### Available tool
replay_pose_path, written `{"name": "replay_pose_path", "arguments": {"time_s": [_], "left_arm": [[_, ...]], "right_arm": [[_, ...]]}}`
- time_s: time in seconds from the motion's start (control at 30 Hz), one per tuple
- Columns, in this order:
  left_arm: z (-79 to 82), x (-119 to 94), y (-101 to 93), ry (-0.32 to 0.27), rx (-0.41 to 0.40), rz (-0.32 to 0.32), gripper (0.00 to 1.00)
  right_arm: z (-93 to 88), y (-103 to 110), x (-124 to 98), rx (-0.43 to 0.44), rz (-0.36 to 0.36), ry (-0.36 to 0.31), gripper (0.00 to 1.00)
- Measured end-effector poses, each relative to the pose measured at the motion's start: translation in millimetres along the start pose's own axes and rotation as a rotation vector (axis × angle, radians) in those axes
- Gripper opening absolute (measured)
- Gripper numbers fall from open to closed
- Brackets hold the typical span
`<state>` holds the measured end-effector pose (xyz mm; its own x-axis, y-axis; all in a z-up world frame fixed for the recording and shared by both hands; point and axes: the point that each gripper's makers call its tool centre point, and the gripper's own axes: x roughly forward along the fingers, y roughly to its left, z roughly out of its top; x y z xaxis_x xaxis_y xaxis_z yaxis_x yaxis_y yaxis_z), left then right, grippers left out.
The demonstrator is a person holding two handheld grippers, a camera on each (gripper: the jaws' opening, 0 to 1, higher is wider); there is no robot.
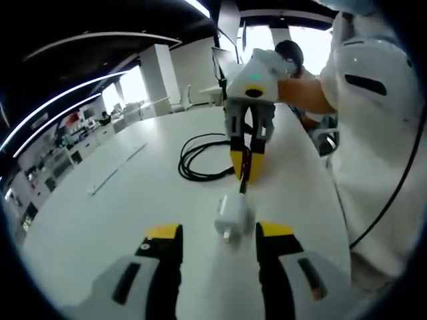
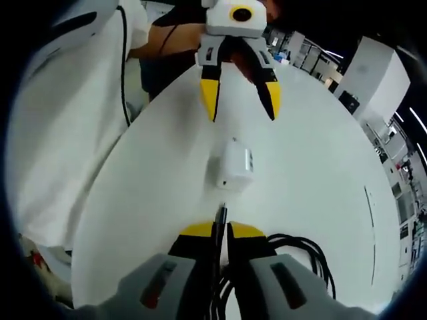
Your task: Plug the desk Type‑C cable into the charger adapter.
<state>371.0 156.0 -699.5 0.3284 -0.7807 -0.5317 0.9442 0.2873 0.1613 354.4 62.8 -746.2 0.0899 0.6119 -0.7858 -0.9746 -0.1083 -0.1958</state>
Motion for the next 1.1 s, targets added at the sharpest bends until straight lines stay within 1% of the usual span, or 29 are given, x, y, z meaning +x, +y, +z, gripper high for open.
{"name": "replay_pose_path", "arguments": {"time_s": [0.1,0.33,0.5,0.83,1.1], "left_arm": [[2.4,5.8,0.1,0.006,0.009,-0.016,0.43],[7.5,10.1,-0.7,0.018,0.027,-0.033,0.43],[4.3,13.9,-4.2,0.052,0.034,-0.055,0.43],[1.9,23.0,-9.2,0.098,0.065,-0.088,0.43],[3.5,28.7,-10.8,0.110,0.078,-0.107,0.43]], "right_arm": [[-1.0,0.6,-0.7,0.002,-0.006,-0.001,0.06],[-4.7,-0.1,-5.4,0.004,-0.021,-0.010,0.06],[-5.5,0.5,-7.8,0.006,-0.029,-0.017,0.06],[-8.8,-0.2,-11.2,0.011,-0.045,-0.034,0.06],[-13.0,1.5,-14.4,0.024,-0.058,-0.039,0.06]]}}
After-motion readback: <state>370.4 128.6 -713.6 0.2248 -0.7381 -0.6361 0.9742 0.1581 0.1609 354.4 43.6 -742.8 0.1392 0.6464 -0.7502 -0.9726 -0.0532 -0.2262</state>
